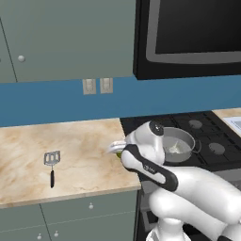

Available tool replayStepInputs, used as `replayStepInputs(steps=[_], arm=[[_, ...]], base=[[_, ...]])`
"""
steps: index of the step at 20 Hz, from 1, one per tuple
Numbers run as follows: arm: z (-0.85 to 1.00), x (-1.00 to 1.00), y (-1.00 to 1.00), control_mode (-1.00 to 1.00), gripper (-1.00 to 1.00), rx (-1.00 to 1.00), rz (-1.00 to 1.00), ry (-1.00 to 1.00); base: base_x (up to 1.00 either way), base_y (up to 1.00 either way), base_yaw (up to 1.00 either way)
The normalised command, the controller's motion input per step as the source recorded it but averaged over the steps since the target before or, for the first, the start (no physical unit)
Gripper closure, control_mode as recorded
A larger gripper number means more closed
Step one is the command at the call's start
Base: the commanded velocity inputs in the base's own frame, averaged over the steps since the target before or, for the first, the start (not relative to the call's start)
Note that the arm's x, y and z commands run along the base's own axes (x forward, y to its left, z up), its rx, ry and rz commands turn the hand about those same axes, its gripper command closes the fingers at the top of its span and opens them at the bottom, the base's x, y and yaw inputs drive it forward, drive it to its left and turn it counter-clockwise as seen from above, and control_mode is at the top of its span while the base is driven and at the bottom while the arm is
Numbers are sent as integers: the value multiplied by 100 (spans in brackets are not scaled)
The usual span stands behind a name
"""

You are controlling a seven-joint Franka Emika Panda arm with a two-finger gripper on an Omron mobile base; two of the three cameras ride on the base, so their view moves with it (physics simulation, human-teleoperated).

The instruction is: Put the garlic and lime in the pot. Retrieve the spatula and lightly stir the vegetables in the pot.

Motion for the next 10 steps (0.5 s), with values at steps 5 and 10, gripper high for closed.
replayStepInputs(steps=[5,10], arm=[[70,-4,-59,-100,100,0,-13,5],[45,-2,-61,-100,100,-1,-22,15]], base=[[0,0,0],[0,0,0]])
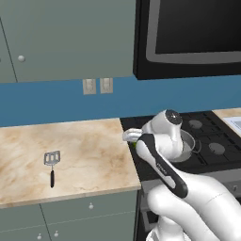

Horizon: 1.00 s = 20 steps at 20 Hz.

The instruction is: Put the garlic and lime in the pot. Retrieve the spatula and lightly stir the vegetables in the pot.

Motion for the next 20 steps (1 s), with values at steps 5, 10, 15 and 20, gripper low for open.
replayStepInputs(steps=[5,10,15,20], arm=[[3,-1,-74,-100,100,-11,-24,3],[-4,13,-76,-100,100,-19,-22,0],[-26,23,-67,-100,100,-11,-11,0],[-21,41,-54,-100,100,-2,-3,5]], base=[[0,0,0],[0,0,0],[0,0,0],[0,0,0]])
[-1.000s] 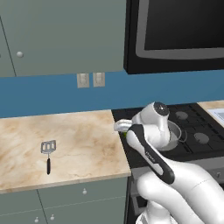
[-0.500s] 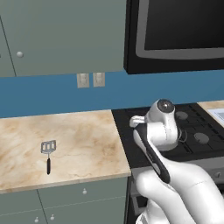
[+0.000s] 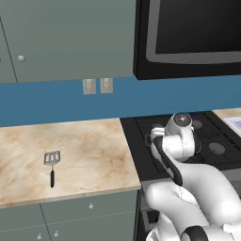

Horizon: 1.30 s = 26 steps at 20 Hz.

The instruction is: Put the garlic and lime in the pot. Retrieve the spatula and lightly stir the vegetables in the pot.

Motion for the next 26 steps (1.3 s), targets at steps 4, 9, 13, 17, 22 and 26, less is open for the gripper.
replayStepInputs(steps=[4,9,13,17,22,26], arm=[[-18,45,-45,-100,100,0,0,14],[-4,38,-29,-100,100,0,0,17],[-11,21,-17,-100,100,0,0,11],[-15,17,-3,-100,100,0,0,8],[-20,12,0,-100,100,0,0,0],[-15,16,0,-100,100,0,0,0]], base=[[0,0,0],[0,0,0],[0,0,0],[0,0,0],[0,0,0],[0,0,0]])
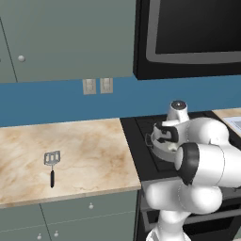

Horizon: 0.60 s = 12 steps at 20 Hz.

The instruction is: Put the garlic and lime in the pot. Retrieve the spatula and lightly stir the vegetables in the pot.

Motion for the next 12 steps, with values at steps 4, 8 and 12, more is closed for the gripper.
replayStepInputs(steps=[4,8,12], arm=[[-14,-8,0,-100,100,0,0,0],[-7,-21,0,-100,100,0,0,0],[-6,-12,0,-100,100,2,0,0]], base=[[0,0,0],[0,0,0],[0,0,0]])
